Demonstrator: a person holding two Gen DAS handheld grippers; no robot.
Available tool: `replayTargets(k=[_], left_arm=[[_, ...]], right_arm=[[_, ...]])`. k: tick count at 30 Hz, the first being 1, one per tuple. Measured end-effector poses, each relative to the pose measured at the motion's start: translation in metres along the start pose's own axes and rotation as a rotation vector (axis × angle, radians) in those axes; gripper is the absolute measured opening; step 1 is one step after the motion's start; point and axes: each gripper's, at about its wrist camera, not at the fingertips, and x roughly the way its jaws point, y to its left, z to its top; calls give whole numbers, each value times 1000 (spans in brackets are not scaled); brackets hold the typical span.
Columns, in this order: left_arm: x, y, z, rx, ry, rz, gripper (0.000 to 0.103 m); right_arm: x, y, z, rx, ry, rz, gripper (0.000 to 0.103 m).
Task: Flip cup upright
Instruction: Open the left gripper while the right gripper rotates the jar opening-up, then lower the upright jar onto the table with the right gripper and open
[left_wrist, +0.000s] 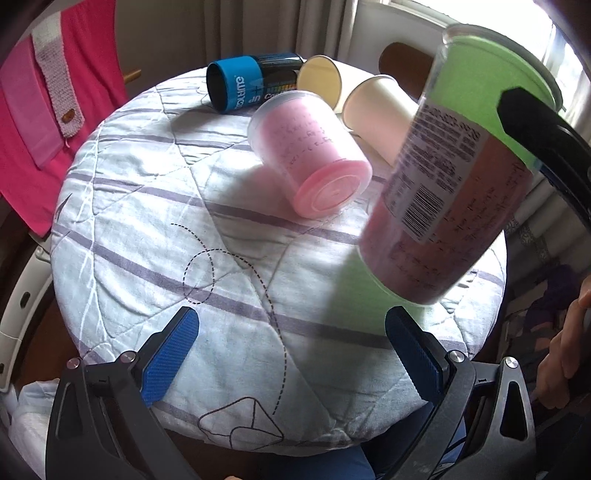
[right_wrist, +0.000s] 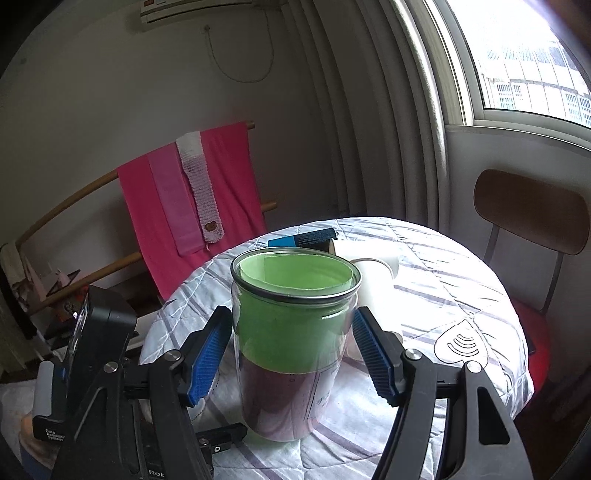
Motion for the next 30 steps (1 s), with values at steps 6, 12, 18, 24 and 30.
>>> replayTargets(k=[6,12,18,24,30], left_arm=[[-6,7,0,-30,-15,15,102],[-10,10,3,-43,-26,22,102],[-9,14,0,-56,-16,32,102],[-18,9,-3,-55,-44,44,102],[-28,3,-7,-43,-70,67,102]], right_arm=[[2,-1,-5,-14,-5,-3,69],[-2,12,-10,-112,-6,-9,69],[-7,20,-17,-177,-12,-17,69],[-15,25,-21,-218,-15,-24,69],[-20,27,-18,-202,-2,-10,76]])
